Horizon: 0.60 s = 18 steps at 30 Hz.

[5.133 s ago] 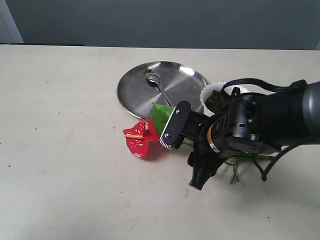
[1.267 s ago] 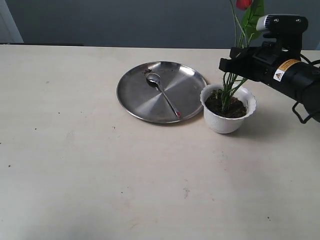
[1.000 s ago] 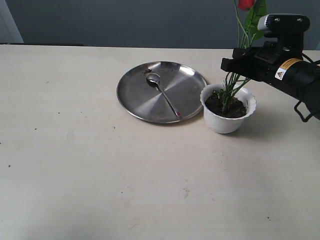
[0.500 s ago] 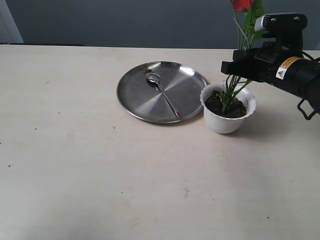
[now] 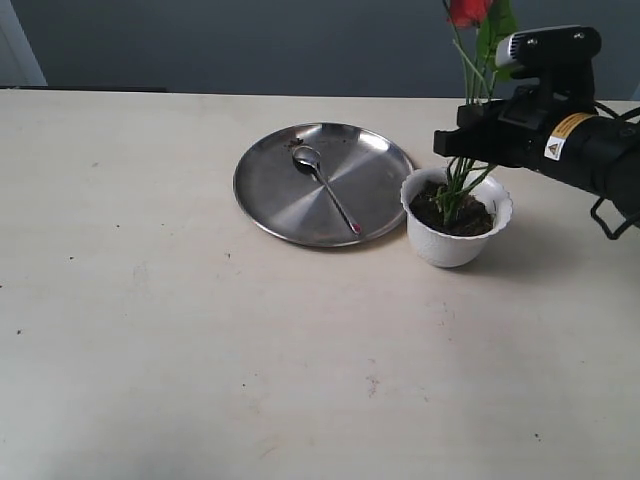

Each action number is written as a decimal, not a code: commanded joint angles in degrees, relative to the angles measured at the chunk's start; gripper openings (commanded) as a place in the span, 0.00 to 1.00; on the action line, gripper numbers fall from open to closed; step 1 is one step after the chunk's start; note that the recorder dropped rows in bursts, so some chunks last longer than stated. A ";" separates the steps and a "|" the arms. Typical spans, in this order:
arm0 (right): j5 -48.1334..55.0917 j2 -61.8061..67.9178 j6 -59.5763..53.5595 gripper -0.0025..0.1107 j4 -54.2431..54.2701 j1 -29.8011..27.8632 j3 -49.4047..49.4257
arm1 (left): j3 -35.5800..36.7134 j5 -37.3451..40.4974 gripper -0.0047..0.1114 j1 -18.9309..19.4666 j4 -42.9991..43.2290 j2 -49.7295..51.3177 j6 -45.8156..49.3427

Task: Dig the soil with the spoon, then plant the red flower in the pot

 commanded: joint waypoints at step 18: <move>22.78 5.48 -1.61 0.03 4.82 2.28 2.20 | 0.14 -0.86 0.04 -0.37 0.09 -0.28 -0.06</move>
